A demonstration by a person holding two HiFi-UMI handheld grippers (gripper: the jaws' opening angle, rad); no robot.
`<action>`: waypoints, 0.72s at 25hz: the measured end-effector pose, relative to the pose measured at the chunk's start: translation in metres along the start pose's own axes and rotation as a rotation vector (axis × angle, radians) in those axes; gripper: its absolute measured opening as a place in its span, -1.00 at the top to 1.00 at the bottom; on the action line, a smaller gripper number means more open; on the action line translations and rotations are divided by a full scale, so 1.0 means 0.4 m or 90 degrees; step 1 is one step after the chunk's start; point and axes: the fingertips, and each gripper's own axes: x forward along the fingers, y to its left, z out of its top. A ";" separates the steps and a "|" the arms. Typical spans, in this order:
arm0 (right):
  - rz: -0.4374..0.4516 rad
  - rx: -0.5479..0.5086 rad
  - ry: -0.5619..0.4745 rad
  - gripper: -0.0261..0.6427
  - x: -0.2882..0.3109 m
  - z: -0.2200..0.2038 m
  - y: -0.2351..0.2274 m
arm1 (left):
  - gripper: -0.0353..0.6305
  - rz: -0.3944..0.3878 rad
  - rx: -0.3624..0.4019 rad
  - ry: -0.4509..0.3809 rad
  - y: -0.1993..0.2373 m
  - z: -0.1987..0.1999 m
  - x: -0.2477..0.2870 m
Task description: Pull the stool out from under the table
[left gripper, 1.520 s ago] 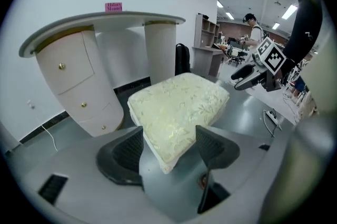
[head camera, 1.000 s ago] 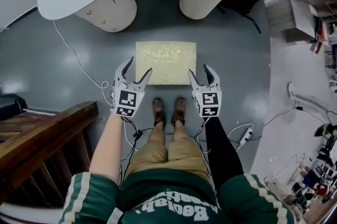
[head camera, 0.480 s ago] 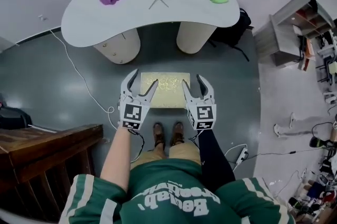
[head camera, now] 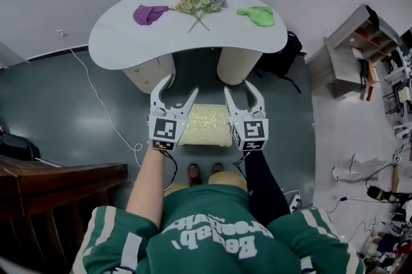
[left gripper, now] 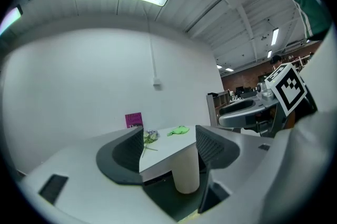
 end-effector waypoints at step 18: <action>-0.007 -0.062 -0.073 0.36 -0.025 0.198 0.018 | 0.04 0.065 0.031 -0.090 0.072 0.221 -0.046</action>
